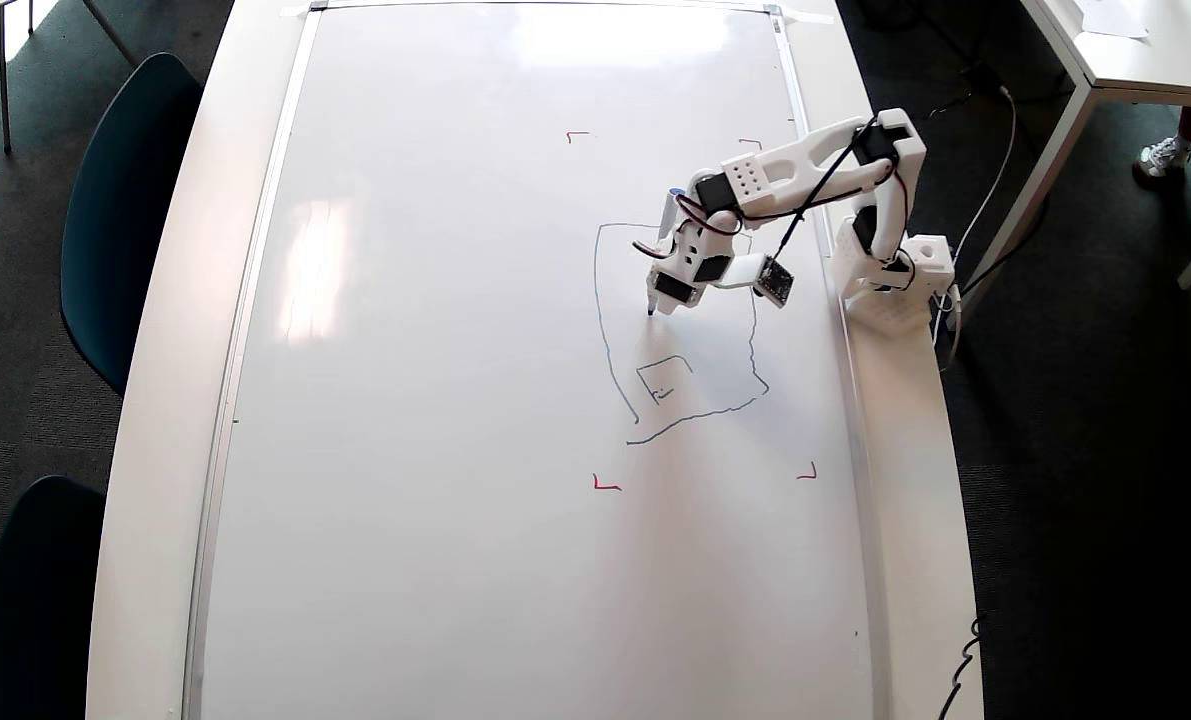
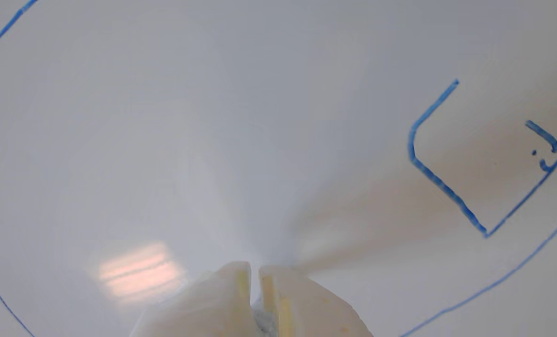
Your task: Draw on a whiteboard a robot head using a pen attached to the gripper
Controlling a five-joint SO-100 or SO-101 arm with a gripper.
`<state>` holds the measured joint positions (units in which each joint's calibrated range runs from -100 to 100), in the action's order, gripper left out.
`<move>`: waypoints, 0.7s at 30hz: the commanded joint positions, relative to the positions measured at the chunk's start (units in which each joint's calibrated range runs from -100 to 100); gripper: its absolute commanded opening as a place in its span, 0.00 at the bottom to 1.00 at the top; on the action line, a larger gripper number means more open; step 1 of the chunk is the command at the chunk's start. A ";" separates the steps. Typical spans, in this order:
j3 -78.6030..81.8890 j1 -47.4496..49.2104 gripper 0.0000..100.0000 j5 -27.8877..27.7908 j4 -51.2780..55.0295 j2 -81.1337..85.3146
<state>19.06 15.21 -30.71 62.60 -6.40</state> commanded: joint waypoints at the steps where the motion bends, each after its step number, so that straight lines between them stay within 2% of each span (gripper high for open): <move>1: -1.53 0.05 0.01 -0.01 -1.18 -0.21; 21: -0.89 -5.99 0.01 -3.26 -0.22 0.12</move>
<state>19.06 9.83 -33.67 62.17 -6.82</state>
